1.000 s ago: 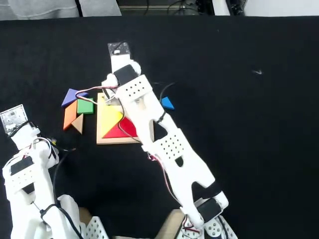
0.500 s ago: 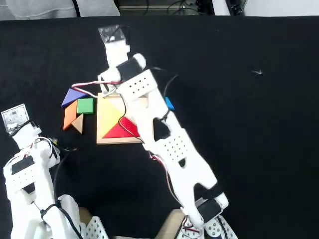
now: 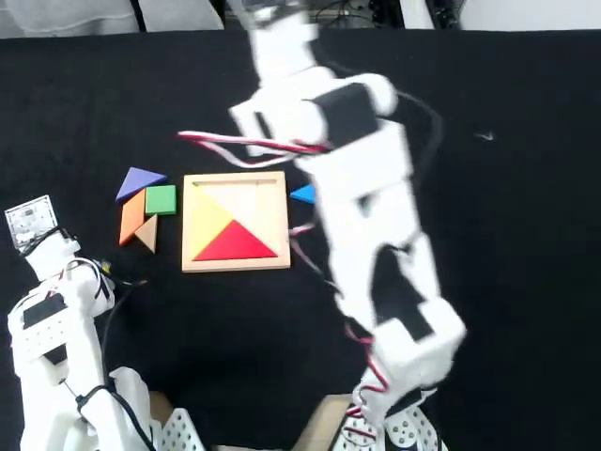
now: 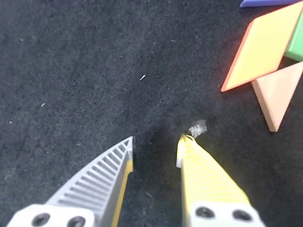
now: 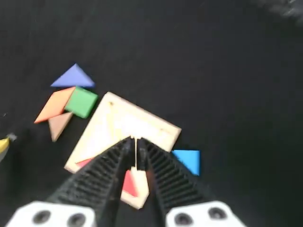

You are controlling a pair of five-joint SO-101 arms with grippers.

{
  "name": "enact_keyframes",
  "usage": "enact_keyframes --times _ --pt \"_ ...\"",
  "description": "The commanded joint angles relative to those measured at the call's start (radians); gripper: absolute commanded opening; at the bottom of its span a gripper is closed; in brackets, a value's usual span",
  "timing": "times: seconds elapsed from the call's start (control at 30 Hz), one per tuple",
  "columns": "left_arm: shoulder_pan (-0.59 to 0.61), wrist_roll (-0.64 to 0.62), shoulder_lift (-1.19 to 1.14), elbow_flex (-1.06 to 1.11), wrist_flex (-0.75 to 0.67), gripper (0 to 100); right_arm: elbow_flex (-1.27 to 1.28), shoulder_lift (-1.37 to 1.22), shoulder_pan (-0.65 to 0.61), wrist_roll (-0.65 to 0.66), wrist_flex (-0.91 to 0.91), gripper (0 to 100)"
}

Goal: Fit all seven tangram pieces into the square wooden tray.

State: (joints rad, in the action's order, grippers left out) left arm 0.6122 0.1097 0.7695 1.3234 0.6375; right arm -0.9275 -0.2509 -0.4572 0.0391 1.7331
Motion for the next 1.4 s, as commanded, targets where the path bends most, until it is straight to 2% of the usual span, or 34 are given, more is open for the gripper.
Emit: enact_keyframes --times 0.0,0.13,0.37,0.53,0.73,0.87,1.03,1.17,1.27,1.37 --pt "-0.01 0.002 0.009 -0.008 0.008 16 0.113 0.225 0.123 0.029 0.032 1.1" --pt "-0.007 0.005 0.009 -0.016 0.035 16 0.254 0.335 0.19 0.032 0.025 1.1" --pt "-0.005 0.006 0.117 0.024 0.064 16 0.587 0.545 0.201 0.11 -0.077 1.1" --pt "-0.012 0.008 0.381 0.134 0.103 16 1.032 0.711 0.199 0.114 -0.328 1.1" --pt "-0.013 0.009 0.727 0.243 0.213 16 1.511 0.828 0.198 0.114 -0.686 1.1" --pt "-0.056 0.011 0.891 0.282 0.302 16 1.67 0.835 0.184 0.114 -0.844 1.1" --pt "-0.076 0.046 0.964 0.288 0.358 16 1.81 0.803 0.18 0.106 -1.014 1.1" --pt "-0.093 0.051 0.939 0.206 0.373 16 1.946 0.788 0.193 0.106 -1.212 1.1" --pt "-0.18 0.052 0.847 0.001 0.453 16 2.029 0.789 0.195 0.106 -1.347 1.1" --pt "-0.278 0.074 0.647 -0.255 0.508 16 2.06 0.796 0.196 0.11 -1.398 1.1"
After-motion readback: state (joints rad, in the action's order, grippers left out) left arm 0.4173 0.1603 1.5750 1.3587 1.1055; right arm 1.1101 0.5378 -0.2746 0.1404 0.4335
